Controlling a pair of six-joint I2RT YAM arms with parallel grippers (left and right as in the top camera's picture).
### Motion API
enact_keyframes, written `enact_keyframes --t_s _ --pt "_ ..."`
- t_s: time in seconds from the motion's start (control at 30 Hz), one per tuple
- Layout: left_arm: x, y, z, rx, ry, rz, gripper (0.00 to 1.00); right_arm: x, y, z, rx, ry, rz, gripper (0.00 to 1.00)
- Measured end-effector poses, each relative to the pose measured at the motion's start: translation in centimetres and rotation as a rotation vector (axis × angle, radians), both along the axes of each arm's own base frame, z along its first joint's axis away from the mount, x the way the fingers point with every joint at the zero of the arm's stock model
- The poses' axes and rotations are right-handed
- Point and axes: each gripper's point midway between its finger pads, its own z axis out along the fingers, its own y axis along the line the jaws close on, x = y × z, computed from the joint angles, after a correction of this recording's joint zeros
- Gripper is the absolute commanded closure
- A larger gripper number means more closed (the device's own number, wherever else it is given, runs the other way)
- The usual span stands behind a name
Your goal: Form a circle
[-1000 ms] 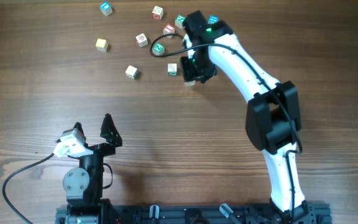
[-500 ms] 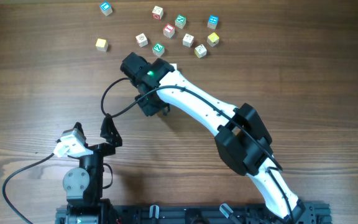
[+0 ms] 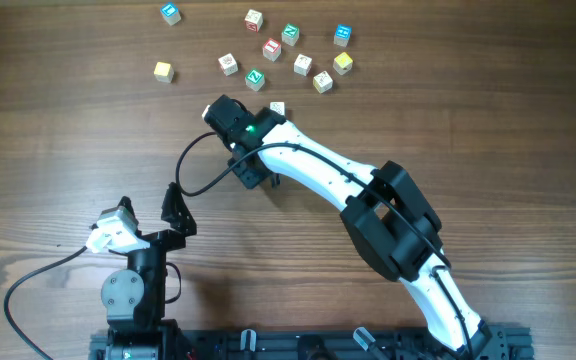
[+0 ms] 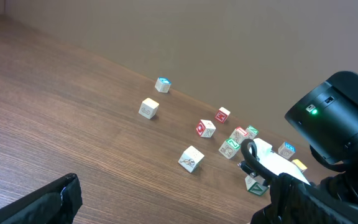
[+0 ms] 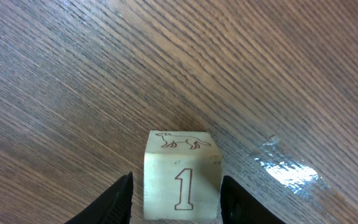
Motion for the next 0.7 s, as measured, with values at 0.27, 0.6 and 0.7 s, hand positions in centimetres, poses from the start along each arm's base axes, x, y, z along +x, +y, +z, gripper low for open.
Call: enact_keyframes --t_s 0.27,0.6,0.7 --pt "0.00 0.00 0.00 0.000 0.000 0.000 0.00 0.60 0.57 0.19 0.023 -0.026 0.000 0.54" --pt "0.00 0.00 0.00 0.000 0.000 0.000 0.00 1.11 0.17 0.28 -0.002 -0.056 0.002 0.63" --pt "0.00 0.00 0.00 0.000 0.000 0.000 0.00 0.84 -0.13 0.20 -0.015 -0.045 0.003 0.63"
